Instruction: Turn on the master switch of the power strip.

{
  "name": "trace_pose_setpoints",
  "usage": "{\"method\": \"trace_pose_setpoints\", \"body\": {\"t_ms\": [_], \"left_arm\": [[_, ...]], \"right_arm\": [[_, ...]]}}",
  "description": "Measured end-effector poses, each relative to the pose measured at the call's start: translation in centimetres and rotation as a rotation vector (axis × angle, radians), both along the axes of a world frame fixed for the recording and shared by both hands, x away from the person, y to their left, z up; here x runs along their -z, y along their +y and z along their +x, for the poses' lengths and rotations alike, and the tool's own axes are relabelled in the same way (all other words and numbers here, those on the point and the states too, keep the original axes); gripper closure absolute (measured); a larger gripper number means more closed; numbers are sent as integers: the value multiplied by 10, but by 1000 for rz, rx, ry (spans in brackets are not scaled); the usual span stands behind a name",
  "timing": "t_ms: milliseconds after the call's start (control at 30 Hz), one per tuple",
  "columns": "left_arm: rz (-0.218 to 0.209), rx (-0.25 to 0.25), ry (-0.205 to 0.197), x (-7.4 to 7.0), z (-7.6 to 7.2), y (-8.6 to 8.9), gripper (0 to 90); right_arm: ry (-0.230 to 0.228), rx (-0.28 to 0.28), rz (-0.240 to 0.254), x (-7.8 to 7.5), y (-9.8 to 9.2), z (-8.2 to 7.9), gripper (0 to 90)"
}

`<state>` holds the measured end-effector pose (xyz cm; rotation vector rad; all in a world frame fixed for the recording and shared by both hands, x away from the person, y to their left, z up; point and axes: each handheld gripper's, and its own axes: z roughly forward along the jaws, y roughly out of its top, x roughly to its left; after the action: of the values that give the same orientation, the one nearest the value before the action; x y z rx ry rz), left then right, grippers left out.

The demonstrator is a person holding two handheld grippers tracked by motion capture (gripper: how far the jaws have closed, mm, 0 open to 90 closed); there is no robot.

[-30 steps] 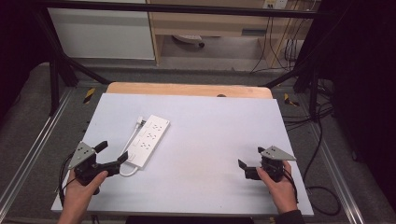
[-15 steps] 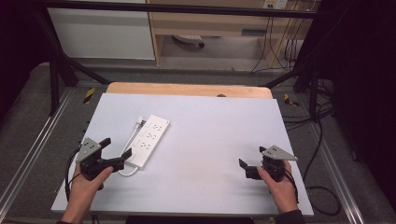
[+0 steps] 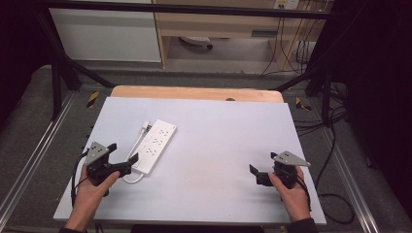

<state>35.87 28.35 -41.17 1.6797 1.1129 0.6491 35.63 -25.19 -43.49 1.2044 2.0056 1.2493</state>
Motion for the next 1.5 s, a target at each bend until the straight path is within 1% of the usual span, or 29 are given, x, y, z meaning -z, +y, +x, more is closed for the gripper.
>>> {"method": "trace_pose_setpoints", "body": {"t_ms": [167, 333, 500, 633, 733, 833, 1033, 1100, 1300, 1500], "left_arm": [[10, -7, 13, 2, 4, 1, 76], [19, 5, 27, 4, 8, -2, 84], [27, 15, 40, 6, 11, -5, 109], [29, 24, 48, 6, 11, -6, 148], [24, 30, 55, 6, 11, -6, 196], [32, 40, 59, 5, 10, -7, 252], [37, 53, 81, 5, 11, -8, 349], [50, 59, 84, 5, 11, -9, 376], [77, 68, 90, 6, 15, -11, 497], [94, 70, 101, 7, 15, -10, 642]], "right_arm": [[1, 1, 2, 0, 0, 0, 37], [2, 1, -3, 0, -1, 1, 37], [6, 5, 1, 0, -1, 1, 37], [7, 7, 1, 0, -2, 1, 37], [10, 10, 1, 0, -2, 1, 37], [11, 11, 0, 0, -2, 1, 38], [12, 12, -2, 0, -2, 1, 38], [12, 13, -3, 0, -2, 1, 38], [12, 16, 0, 0, -3, 1, 38], [12, 16, -5, 0, -2, 1, 39]]}}
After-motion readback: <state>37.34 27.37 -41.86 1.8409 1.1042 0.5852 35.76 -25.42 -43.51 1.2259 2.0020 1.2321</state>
